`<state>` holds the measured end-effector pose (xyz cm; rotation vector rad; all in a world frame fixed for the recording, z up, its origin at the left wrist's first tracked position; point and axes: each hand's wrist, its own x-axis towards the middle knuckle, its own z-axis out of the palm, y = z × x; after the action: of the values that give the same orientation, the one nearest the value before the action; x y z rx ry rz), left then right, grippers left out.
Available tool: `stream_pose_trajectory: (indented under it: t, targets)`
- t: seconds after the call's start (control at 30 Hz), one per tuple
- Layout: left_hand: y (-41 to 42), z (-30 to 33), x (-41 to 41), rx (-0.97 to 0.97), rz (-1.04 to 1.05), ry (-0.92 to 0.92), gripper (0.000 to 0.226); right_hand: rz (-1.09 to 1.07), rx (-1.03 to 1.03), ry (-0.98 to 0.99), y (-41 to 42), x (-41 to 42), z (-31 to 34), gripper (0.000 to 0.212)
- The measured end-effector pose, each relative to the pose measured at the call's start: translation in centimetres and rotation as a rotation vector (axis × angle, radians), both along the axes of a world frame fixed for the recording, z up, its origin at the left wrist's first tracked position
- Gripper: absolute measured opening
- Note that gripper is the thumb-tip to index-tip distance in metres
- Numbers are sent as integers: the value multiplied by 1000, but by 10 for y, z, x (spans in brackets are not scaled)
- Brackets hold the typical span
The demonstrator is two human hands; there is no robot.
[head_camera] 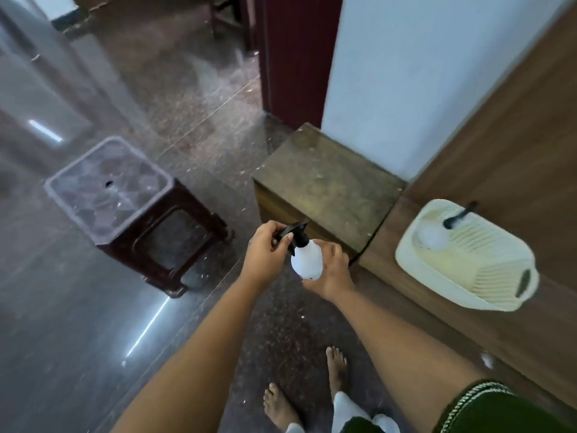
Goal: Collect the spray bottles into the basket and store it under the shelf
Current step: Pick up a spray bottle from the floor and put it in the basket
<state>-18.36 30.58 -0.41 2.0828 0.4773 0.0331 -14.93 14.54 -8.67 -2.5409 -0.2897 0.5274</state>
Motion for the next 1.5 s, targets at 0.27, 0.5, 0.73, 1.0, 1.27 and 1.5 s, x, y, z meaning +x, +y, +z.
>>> stream_pose_trajectory:
  t: [0.27,0.5,0.73,1.0,1.27,1.5]
  targets:
    - [-121,59,73,-153,-421,-30,8,-221,44,-69,-142,14,58,98]
    - [-242,62,121,-582,-605,40,23,-573,171,-90,-246,26,68,101]
    - [-341,14,134,-297,-634,236,49,-810,222,-151,-313,41,57,93]
    - [-400,-27,137,-119,-761,383,57,-933,220,-117,-337,59,26,100]
    - [-402,-57,169,13,-859,347,77,-908,266,-97,-340,69,2,101]
    - [-395,-95,193,-38,-810,421,76,-959,261,-73,-345,86,-17,87]
